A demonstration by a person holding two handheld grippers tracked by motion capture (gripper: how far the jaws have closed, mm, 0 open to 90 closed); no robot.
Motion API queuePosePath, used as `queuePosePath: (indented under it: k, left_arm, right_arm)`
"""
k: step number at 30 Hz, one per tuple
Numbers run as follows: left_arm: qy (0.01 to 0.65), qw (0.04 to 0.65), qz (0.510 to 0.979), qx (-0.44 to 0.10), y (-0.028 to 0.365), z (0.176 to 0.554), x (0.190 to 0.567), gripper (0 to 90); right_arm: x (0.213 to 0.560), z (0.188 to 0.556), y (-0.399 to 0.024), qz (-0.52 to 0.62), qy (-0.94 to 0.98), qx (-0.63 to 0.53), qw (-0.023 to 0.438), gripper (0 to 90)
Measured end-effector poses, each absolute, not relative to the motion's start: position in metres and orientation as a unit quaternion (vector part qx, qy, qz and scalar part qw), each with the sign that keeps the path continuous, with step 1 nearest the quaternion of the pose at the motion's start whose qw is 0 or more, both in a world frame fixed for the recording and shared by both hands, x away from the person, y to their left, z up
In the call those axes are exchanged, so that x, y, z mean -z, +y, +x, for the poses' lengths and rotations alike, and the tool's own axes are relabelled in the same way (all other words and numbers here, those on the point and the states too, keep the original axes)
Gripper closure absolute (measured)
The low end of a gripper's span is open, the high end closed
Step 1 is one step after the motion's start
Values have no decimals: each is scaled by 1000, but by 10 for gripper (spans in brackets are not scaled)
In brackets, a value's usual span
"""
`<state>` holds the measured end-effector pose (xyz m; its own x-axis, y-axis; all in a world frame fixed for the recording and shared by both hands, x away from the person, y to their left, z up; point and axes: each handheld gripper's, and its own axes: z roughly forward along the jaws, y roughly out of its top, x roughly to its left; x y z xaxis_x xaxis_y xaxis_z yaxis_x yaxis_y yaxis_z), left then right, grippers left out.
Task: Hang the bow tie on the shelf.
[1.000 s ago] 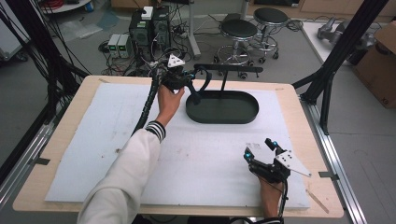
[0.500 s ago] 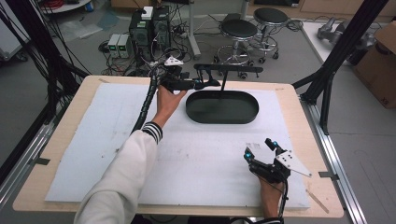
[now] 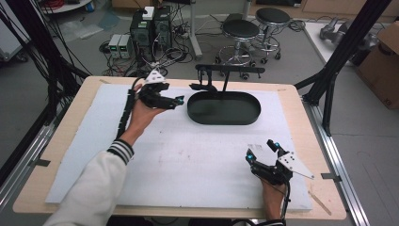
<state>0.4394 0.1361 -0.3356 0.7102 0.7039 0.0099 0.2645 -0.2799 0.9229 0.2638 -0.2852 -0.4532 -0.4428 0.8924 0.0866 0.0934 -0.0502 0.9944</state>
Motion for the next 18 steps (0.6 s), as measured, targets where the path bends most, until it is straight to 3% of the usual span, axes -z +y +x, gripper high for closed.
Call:
queuePosePath:
  k: [7, 18]
  left_arm:
    - [304, 573, 728, -223, 190, 401, 337, 133]
    - [297, 583, 713, -254, 260, 339, 359, 131]
  right_arm:
    - [453, 263, -285, 408, 603, -598, 335, 113]
    - [453, 263, -284, 409, 603, -594, 340, 113]
